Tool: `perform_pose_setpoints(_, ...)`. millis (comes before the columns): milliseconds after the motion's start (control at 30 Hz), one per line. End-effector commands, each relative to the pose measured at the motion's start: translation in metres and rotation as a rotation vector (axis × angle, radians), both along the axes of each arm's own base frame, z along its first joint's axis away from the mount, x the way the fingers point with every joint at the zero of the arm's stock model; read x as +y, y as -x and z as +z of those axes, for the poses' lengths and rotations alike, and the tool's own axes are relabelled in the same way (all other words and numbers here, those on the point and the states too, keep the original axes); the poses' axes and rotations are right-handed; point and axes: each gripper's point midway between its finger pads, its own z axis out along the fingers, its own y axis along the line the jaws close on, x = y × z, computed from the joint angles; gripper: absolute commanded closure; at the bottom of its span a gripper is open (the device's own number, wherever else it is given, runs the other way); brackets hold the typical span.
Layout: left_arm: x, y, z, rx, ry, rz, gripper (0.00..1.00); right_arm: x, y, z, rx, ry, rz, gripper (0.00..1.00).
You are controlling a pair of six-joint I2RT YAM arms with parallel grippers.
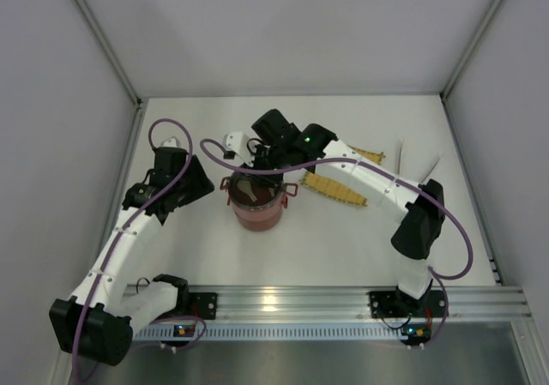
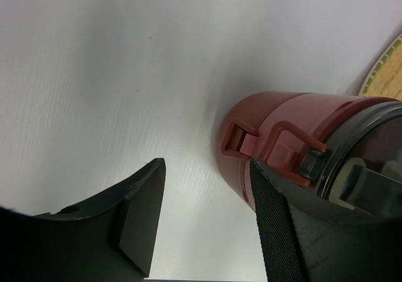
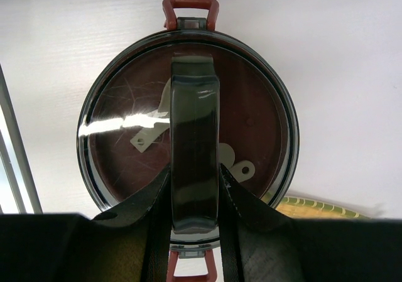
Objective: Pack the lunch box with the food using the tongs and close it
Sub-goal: Close the fastener on the packing box.
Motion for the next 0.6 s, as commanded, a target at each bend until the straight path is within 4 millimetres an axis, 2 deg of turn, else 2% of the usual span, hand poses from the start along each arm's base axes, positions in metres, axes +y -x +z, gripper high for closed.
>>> perform_pose_setpoints(0,-0.001,-0.004,0.017,-0.044,0.006,0.001,0.38,0.003,-0.002,0.013,-0.007,-0.031,0.015,1.00)
perform_pose_setpoints(233,-0.001,-0.005,0.015,-0.039,0.005,-0.001,0.38,0.008,0.004,0.008,0.019,-0.050,0.048,1.00)
perform_pose_setpoints(567,-0.002,-0.005,0.015,-0.039,0.006,-0.005,0.38,0.005,0.003,-0.002,0.012,-0.021,0.066,0.99)
